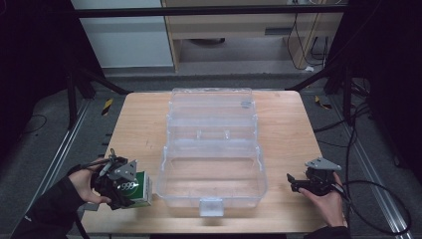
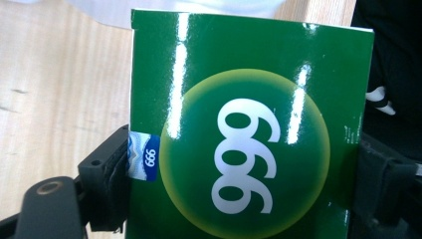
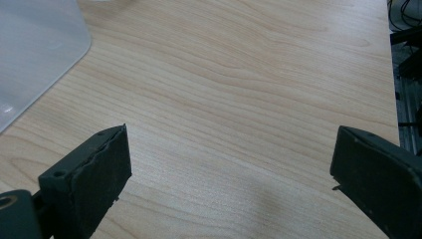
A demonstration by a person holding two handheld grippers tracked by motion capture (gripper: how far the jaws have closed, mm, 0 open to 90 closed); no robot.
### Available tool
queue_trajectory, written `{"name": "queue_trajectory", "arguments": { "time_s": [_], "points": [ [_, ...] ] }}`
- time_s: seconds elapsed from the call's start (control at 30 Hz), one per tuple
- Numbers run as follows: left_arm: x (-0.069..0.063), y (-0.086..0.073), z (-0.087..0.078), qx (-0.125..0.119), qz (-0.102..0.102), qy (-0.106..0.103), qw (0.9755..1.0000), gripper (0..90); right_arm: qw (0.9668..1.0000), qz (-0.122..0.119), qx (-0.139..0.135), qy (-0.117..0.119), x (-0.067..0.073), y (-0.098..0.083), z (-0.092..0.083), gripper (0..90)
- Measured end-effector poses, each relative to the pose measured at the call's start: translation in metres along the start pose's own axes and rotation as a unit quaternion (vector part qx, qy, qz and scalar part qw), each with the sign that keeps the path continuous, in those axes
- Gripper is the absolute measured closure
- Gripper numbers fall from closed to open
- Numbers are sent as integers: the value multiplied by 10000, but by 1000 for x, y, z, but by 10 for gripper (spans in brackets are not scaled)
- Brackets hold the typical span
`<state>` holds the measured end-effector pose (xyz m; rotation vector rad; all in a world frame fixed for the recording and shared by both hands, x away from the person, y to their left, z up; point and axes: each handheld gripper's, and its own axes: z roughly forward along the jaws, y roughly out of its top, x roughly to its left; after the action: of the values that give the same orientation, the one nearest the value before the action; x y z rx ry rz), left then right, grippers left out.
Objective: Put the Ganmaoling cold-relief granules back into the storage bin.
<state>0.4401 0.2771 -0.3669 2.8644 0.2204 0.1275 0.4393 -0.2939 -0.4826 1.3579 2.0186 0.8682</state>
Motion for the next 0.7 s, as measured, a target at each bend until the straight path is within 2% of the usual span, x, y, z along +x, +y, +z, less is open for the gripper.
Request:
{"name": "queue_trajectory", "arguments": {
  "time_s": [0.33, 0.7],
  "points": [
    [0, 13, -33, -140, 127, 233, 9995, 140, 10000, -18, -3, -7, 0, 0, 0, 30],
    [-2, 25, -49, -217, 225, 336, 9989, 141, 10000, -39, 9, -10, 0, 0, 1, 30]
  ]
}}
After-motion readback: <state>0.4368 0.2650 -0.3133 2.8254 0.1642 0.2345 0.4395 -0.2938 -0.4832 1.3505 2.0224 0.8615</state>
